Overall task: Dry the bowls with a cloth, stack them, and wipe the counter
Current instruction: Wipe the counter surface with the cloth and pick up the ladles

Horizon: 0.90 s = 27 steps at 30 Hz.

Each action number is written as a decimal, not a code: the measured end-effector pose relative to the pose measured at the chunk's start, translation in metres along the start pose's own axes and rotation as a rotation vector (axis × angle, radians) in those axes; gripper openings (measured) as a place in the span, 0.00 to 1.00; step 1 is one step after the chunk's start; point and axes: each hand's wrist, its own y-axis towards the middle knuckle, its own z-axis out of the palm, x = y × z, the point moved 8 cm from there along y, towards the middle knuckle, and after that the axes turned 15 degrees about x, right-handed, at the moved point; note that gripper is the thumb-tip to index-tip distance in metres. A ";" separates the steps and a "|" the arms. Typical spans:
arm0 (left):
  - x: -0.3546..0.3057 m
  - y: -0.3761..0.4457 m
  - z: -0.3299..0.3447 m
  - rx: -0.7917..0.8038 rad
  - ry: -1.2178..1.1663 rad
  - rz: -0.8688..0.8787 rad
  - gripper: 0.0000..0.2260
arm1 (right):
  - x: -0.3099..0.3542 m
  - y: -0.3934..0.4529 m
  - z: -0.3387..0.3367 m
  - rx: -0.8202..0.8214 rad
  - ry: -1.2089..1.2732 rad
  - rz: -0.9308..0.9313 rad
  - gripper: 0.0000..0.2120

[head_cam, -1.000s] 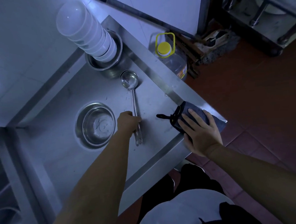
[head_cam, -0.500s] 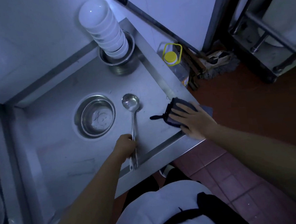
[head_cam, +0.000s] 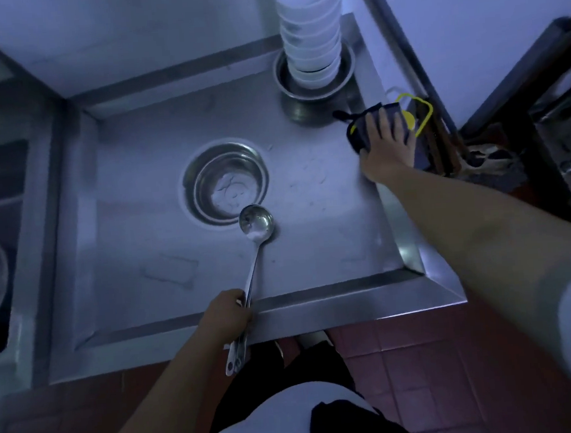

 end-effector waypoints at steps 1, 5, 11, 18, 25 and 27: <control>0.003 -0.001 -0.001 -0.007 0.003 0.000 0.03 | 0.004 0.005 -0.003 0.009 -0.009 0.003 0.34; 0.009 -0.005 -0.004 0.000 0.000 0.001 0.02 | 0.027 0.012 0.003 0.086 -0.038 -0.032 0.33; 0.008 -0.013 -0.005 0.005 -0.072 0.011 0.03 | 0.108 -0.023 0.068 0.168 -0.067 -0.311 0.34; 0.011 -0.014 -0.019 0.103 -0.163 -0.010 0.04 | 0.093 -0.149 0.157 0.001 -0.363 -0.902 0.27; 0.026 -0.014 -0.034 0.167 -0.356 -0.014 0.08 | 0.063 -0.059 0.099 -0.086 -0.160 -0.425 0.28; 0.027 -0.014 -0.032 0.220 -0.427 -0.017 0.06 | 0.087 -0.021 0.072 -0.065 -0.123 -0.308 0.29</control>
